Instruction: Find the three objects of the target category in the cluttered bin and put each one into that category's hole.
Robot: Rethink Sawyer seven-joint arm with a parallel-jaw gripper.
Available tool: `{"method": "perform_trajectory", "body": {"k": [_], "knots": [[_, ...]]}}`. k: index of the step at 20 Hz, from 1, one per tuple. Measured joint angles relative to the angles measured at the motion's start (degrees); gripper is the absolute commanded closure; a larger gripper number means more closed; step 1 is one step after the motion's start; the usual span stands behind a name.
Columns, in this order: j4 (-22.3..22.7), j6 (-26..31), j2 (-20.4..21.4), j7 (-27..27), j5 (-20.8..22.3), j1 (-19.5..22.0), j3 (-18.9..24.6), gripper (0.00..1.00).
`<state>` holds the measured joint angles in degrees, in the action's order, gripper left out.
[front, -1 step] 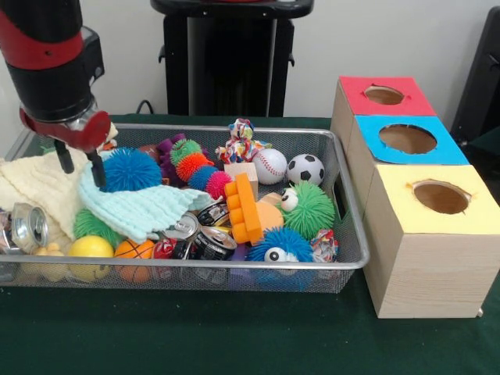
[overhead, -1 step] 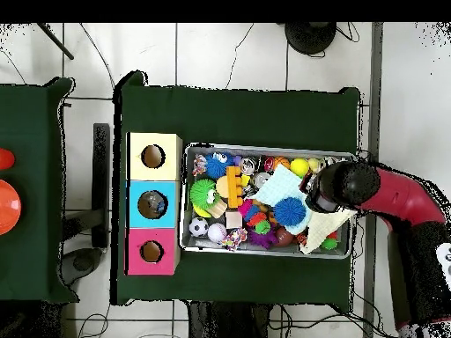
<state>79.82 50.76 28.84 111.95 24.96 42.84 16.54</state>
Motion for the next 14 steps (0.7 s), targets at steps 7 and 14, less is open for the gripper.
{"method": "perform_trajectory", "body": {"k": [7,14], "knots": [[-0.02,-0.43,-2.54,0.0,4.44,-1.32,-0.11,0.0],[-0.24,-0.69,-3.16,0.0,7.13,-3.38,-0.14,0.0]]}}
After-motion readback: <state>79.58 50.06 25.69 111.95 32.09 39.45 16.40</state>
